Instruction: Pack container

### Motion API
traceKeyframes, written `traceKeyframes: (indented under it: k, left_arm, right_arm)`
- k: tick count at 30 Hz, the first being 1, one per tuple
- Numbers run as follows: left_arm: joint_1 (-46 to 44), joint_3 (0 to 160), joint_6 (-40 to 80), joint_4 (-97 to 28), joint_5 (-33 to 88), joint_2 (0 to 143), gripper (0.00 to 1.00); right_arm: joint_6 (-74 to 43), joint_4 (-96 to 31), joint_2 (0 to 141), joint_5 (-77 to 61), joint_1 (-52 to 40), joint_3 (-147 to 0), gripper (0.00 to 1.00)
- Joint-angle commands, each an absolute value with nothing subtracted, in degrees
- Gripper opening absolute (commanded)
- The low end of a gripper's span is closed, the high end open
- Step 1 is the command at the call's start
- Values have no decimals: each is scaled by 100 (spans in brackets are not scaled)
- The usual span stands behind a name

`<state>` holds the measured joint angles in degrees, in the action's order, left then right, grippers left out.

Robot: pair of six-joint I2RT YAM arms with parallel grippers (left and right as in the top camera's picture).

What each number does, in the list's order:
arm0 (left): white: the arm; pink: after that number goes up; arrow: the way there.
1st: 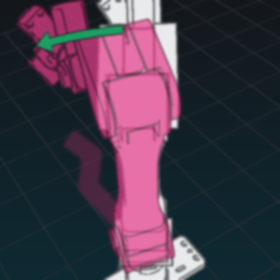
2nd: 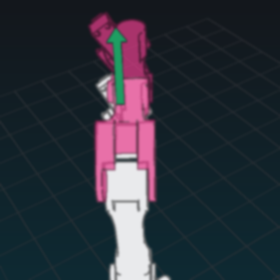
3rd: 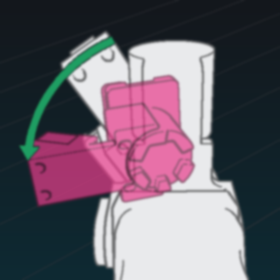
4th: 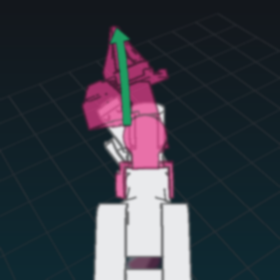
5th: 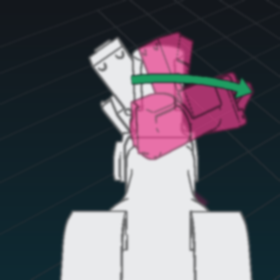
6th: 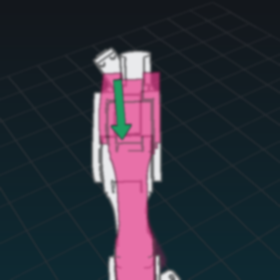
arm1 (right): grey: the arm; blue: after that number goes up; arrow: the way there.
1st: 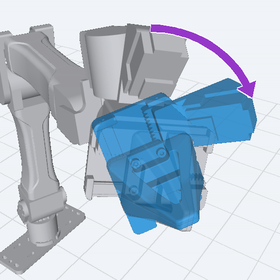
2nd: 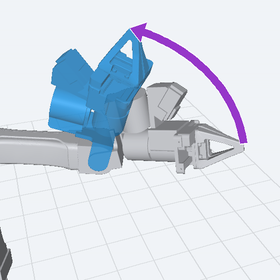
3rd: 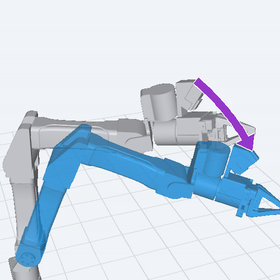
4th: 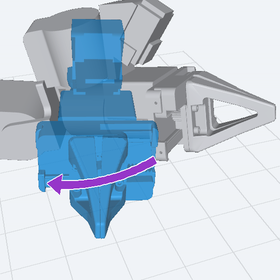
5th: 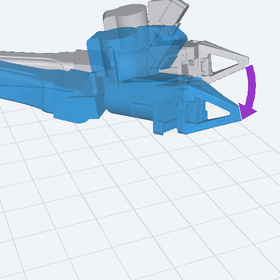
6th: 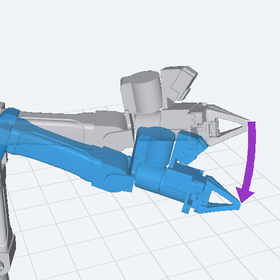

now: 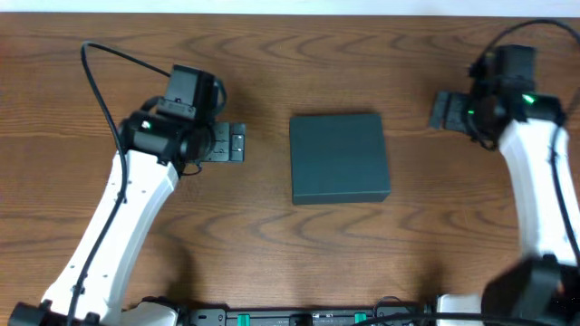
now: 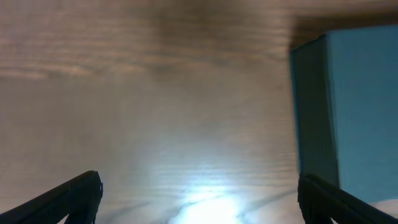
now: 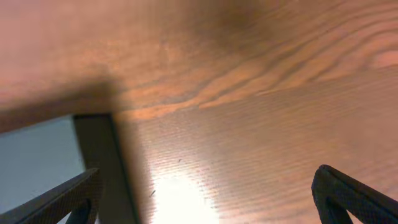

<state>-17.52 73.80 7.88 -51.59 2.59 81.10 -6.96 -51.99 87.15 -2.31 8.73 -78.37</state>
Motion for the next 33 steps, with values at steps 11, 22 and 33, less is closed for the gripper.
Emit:
traceKeyframes:
  k: [11, 22, 33]
  left_arm:
    - [-2097, 5026, 1511, -4595, -528, 5192, 98]
    - [-2097, 4993, 1494, -4635, -1013, 4080, 99]
    - [-2097, 4993, 1492, -4637, -1013, 4143, 99]
  right_arm:
    - [-607, -5159, 5712, -495, 532, -5618, 99]
    - [-729, -5601, 4471, -495, 440, -4995, 99]
    - [-725, -5621, 4462, -495, 440, -4995, 99]
